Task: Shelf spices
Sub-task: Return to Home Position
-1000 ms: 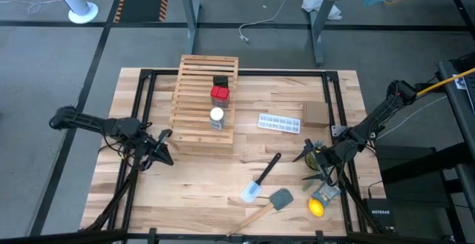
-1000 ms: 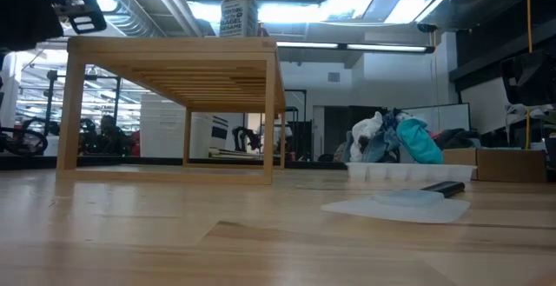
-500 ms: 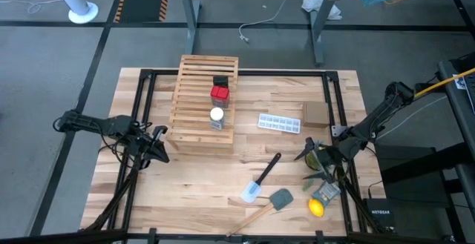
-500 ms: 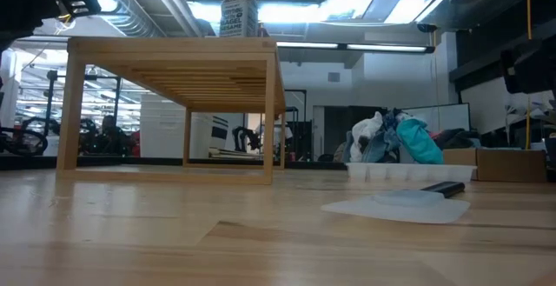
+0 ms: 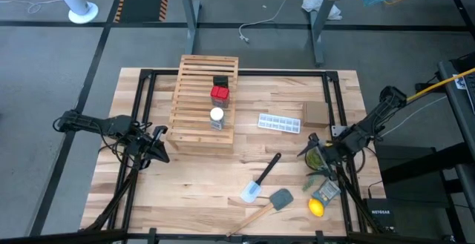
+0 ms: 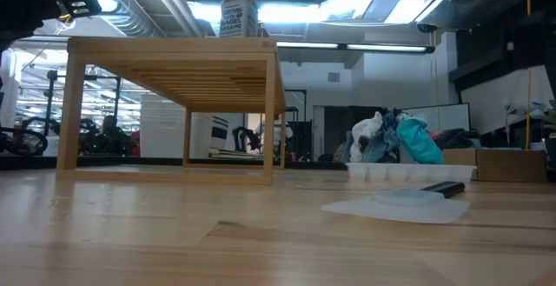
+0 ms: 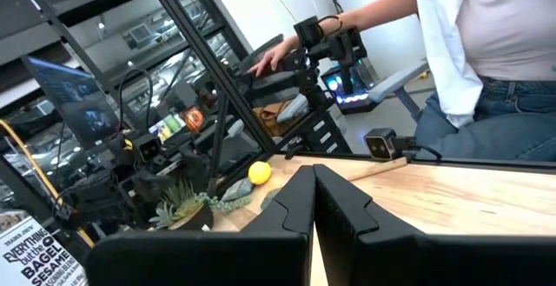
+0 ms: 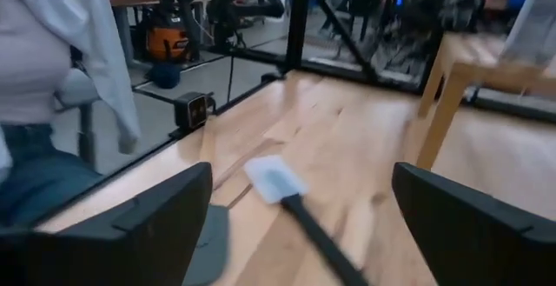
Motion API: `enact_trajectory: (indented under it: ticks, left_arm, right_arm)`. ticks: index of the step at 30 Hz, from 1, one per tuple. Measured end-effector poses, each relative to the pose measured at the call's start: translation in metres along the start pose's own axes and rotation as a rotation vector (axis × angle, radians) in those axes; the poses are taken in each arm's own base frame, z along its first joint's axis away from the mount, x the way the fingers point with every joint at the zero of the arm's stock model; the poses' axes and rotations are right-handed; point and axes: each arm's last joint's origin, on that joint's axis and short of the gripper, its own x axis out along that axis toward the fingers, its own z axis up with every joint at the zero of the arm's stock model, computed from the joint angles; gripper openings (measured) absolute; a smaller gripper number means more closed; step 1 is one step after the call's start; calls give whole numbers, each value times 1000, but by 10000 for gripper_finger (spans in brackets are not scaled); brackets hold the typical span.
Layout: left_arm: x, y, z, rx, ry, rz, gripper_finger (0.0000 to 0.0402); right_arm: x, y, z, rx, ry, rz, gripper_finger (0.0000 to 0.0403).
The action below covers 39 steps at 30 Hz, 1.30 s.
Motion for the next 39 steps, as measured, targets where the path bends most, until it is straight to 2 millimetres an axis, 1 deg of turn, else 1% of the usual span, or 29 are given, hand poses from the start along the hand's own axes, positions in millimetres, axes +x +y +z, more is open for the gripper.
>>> enact_trajectory:
  ticks: [3, 8, 13, 23, 29, 39]
  left_arm:
    - [0, 0, 0, 0, 0, 0, 0]
    - [0, 0, 0, 0, 0, -1, 0]
    - [0, 0, 0, 0, 0, -1, 0]
    - [0, 0, 0, 0, 0, -1, 0]
    - [0, 0, 0, 0, 0, -1, 0]
    - [0, 0, 0, 0, 0, -1, 0]
  right_arm:
    - [-2, -1, 2, -87, -26, -25, 363]
    - [-4, -4, 5, -175, -58, -85, 363]
    - [-7, -7, 8, -223, -78, -163, 363]
    - [-12, -10, 12, -322, -110, -248, 363]
    - [-14, -13, 13, -339, -110, -318, 363]
    - [-14, -13, 13, -336, -109, -319, 363]
